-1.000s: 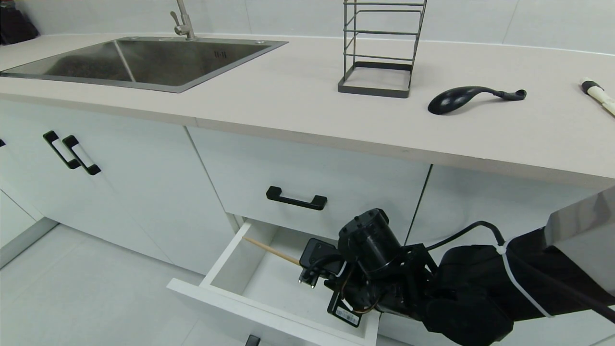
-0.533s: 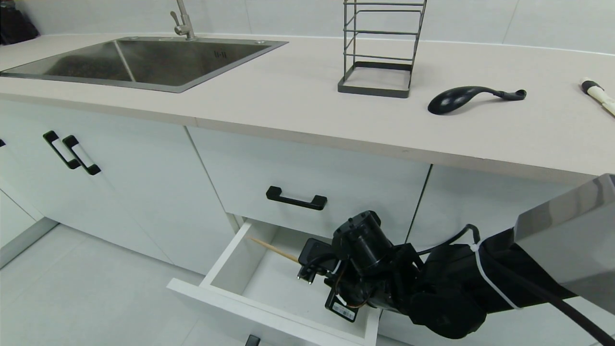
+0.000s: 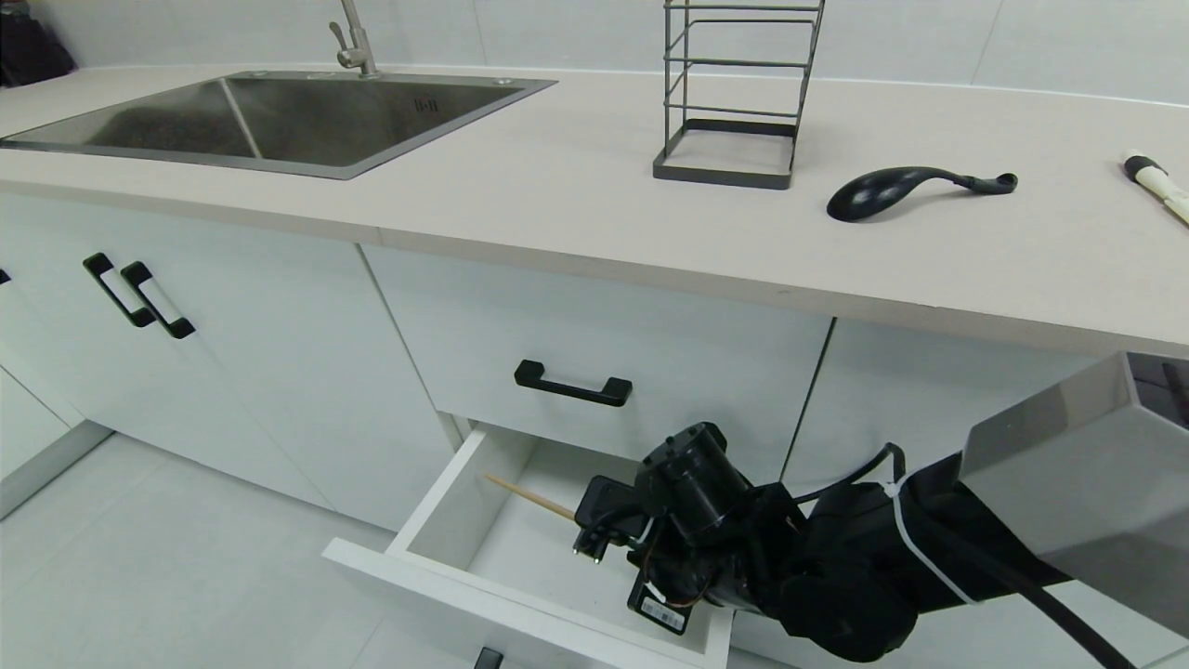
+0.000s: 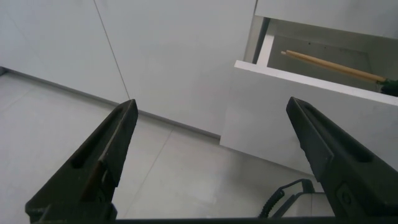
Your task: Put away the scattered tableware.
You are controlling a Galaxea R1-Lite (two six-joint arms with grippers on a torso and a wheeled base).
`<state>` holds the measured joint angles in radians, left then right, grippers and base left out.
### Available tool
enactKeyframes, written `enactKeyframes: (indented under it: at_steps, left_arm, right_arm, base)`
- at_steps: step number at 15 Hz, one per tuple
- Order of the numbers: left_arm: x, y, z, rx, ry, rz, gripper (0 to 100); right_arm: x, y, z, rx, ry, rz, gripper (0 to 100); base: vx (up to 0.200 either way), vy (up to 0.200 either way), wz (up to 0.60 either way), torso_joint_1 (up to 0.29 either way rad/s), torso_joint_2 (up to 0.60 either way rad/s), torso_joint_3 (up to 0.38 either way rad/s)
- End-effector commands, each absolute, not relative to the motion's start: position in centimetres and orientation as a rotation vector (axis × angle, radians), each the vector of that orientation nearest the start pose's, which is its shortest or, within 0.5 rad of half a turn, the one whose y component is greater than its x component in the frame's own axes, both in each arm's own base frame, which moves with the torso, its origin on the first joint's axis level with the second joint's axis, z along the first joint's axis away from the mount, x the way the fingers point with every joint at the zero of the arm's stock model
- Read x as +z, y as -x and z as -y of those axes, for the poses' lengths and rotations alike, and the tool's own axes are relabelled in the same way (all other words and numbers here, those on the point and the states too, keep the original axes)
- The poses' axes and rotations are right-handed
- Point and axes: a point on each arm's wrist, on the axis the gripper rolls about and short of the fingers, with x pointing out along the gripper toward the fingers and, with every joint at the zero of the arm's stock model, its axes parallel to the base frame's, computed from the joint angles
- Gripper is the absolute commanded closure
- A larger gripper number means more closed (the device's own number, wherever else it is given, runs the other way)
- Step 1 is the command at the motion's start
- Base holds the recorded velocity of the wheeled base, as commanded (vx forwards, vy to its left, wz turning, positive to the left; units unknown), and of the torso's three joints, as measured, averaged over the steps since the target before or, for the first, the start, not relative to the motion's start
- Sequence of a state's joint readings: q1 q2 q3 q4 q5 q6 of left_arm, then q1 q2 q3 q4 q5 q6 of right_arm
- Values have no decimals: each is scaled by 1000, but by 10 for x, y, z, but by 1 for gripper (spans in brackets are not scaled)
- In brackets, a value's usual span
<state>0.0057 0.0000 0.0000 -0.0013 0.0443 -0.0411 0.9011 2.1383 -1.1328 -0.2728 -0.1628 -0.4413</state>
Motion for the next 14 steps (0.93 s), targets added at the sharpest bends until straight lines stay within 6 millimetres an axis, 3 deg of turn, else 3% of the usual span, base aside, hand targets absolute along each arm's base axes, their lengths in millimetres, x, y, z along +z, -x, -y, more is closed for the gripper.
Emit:
enactKeyframes:
  at_steps: [1, 11, 14]
  left_arm:
    - [76, 23, -1, 49, 41, 3, 0]
    - [76, 23, -1, 51, 41, 3, 0]
    - [76, 23, -1, 51, 41, 3, 0]
  right_arm:
    - [75, -242, -311, 864, 793, -487, 100]
    - [82, -219, -312, 928, 802, -469, 100]
    - [87, -204, -316, 999, 793, -452, 100]
  base:
    - [0, 0, 0, 0, 0, 0]
    - [0, 0, 0, 0, 0, 0]
    - [0, 0, 0, 0, 0, 0]
